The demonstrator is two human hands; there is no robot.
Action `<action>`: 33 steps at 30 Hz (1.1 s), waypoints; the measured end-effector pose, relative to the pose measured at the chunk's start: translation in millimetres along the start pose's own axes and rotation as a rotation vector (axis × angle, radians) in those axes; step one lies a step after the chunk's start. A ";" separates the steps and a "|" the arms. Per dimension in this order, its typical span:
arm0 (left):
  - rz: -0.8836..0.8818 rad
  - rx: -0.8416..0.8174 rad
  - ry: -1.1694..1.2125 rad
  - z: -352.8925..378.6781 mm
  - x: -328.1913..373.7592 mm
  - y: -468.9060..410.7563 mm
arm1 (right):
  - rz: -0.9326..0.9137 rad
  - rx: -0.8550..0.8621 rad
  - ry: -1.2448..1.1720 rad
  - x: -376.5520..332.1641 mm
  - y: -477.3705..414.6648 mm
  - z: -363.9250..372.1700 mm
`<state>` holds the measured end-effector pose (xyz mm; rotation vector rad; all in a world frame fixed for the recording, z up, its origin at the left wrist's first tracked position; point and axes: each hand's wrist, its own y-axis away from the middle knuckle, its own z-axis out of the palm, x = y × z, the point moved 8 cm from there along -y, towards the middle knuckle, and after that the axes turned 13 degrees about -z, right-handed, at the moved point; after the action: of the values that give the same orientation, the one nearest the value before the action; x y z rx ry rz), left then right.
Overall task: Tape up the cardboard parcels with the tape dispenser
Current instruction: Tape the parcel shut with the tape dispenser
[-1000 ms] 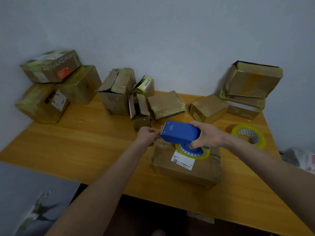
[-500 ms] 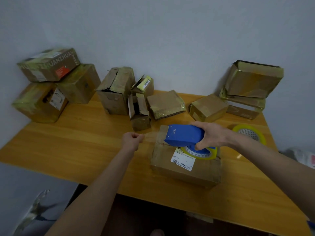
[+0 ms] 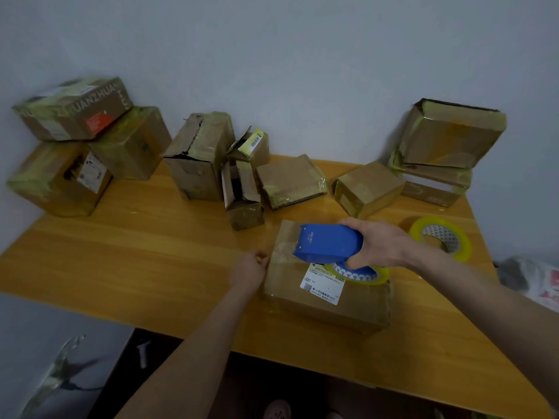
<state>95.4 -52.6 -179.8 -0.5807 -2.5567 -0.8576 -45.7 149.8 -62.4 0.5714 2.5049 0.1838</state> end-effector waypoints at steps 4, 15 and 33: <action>0.111 0.057 -0.231 -3.5 17.9 2.3 | 0.007 0.008 -0.009 1.1 -1.3 0.7; 0.191 -0.279 0.202 11.5 35.7 51.4 | 0.013 0.020 -0.021 4.2 -2.4 0.8; 0.563 0.090 -0.775 32.5 34.9 70.5 | -0.084 0.018 0.118 -12.7 4.4 -6.1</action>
<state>93.5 28.4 -153.8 -1.7707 -2.7628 -0.3403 -37.9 148.2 -50.0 0.4738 2.6420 0.1678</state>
